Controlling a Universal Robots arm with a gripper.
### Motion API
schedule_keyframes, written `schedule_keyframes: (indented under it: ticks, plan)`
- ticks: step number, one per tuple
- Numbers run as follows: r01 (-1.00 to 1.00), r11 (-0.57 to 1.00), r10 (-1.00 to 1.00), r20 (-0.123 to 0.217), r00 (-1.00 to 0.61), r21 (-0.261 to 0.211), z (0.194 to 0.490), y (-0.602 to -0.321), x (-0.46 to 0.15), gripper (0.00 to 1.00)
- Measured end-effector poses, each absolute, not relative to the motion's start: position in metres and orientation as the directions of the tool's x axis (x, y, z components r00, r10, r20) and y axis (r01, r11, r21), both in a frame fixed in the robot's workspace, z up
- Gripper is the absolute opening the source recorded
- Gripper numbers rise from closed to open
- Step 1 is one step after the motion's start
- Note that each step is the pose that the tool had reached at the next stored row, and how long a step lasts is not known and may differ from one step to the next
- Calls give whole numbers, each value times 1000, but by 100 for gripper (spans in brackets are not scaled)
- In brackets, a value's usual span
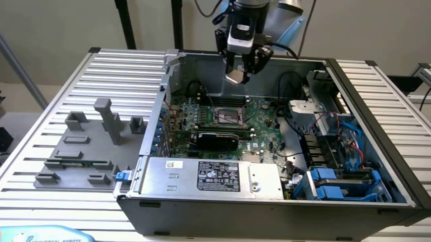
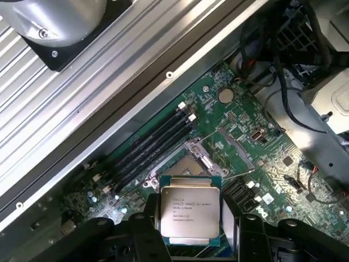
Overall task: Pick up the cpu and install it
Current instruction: 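Place the cpu into insertion slot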
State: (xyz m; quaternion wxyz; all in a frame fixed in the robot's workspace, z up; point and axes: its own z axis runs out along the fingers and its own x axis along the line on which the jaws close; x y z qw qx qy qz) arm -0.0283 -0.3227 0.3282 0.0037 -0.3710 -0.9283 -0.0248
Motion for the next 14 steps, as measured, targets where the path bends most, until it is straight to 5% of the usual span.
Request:
schedule_keyframes:
  ticks: [14]
  plan:
    - [849, 527, 849, 25, -528, 43, 324, -323, -28, 55]
